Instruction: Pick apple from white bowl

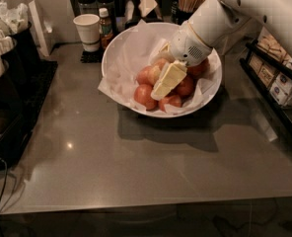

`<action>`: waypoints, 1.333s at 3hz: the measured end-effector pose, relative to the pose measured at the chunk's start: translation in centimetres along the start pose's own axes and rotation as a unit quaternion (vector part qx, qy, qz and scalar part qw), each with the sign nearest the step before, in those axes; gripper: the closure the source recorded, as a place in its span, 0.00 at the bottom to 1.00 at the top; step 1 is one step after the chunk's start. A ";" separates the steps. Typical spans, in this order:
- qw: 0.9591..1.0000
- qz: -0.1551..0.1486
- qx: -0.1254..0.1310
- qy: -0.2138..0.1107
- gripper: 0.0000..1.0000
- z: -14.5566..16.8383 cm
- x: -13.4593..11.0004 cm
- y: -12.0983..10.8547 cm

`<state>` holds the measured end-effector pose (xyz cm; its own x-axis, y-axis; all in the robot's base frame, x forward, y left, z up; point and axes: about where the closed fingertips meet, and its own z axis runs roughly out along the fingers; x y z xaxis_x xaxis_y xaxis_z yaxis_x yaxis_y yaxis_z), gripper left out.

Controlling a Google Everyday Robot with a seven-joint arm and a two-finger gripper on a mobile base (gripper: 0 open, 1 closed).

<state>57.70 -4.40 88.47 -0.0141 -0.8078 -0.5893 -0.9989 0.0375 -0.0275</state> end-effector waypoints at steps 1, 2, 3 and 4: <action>1.000 0.004 -0.001 0.000 0.48 -0.2 0.0 0.1; 1.000 0.003 -0.001 -0.001 0.71 -0.3 -0.1 0.1; 1.000 0.003 0.000 -0.001 0.94 -0.5 -0.2 0.1; 0.999 -0.010 0.007 -0.049 1.00 -2.0 -1.1 1.1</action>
Offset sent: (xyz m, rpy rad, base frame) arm -0.0118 -0.0125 -0.0042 0.0188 -0.0031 -0.0437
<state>56.53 -4.68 90.74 0.0102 -0.7468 -0.6650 -0.9982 0.0317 -0.0509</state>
